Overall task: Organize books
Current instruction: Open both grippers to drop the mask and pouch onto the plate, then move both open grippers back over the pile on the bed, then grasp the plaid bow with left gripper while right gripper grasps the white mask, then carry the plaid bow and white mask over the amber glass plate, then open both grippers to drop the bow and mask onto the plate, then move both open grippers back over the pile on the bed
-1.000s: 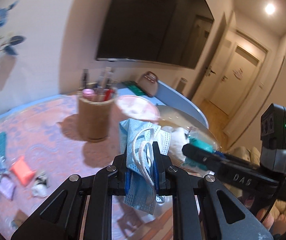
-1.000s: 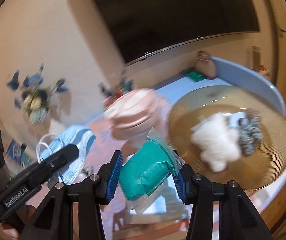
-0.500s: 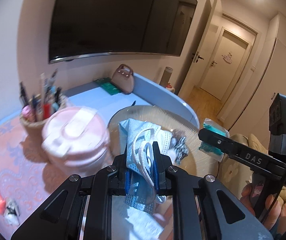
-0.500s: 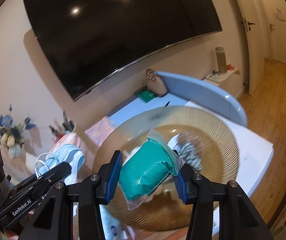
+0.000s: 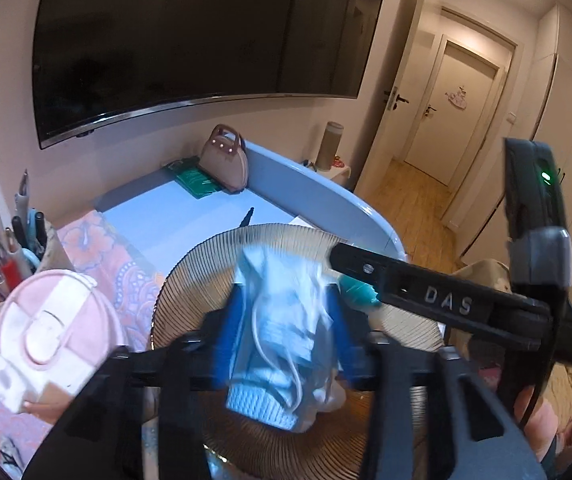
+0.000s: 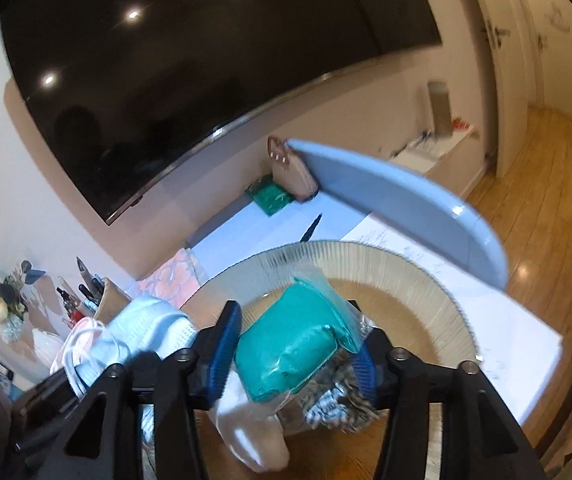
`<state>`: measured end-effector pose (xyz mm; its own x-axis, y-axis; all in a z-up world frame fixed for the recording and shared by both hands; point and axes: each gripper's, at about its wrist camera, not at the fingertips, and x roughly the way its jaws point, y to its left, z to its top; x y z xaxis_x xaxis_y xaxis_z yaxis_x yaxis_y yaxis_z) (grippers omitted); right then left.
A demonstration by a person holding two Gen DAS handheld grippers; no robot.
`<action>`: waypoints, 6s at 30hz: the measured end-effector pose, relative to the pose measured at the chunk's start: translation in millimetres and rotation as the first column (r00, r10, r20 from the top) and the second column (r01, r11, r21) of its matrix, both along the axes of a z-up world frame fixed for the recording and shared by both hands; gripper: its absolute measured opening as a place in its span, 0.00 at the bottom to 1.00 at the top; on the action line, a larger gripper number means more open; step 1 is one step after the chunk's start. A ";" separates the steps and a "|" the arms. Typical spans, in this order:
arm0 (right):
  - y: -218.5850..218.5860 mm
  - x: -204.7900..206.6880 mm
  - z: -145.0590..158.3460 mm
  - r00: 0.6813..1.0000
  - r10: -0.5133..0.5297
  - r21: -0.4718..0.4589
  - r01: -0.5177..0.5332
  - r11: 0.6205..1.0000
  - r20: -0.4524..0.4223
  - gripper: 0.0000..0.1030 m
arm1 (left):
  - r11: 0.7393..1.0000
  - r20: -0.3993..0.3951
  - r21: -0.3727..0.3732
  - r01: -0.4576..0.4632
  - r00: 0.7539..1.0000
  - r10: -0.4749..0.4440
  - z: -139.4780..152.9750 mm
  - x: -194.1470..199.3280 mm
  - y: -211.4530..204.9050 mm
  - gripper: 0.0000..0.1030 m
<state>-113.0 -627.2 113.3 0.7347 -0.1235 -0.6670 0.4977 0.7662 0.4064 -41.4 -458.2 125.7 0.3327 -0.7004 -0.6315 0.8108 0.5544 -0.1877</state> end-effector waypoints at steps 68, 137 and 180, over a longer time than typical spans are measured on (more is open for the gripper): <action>382.6 100.9 -106.8 0.792 0.569 -0.110 -0.600 0.792 -0.220 0.70 | 0.705 -0.046 0.125 -0.698 0.705 0.707 -99.1 9.6 469.7 0.79; 151.4 -27.9 35.9 0.994 0.097 -0.249 -0.105 0.963 -0.048 0.36 | 0.997 0.068 -0.051 -0.052 0.996 0.055 15.0 -28.2 135.2 0.18; 31.2 -25.0 13.2 0.999 0.033 -0.039 -0.033 0.999 -0.001 0.59 | 1.000 0.127 -0.010 -0.008 0.992 0.009 12.6 -29.3 36.9 0.86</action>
<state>-138.0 -596.1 126.5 0.7389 -0.1255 -0.6620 0.4719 0.7977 0.3755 -70.7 -421.3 138.3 0.4160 -0.7031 -0.5767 0.8236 0.5602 -0.0889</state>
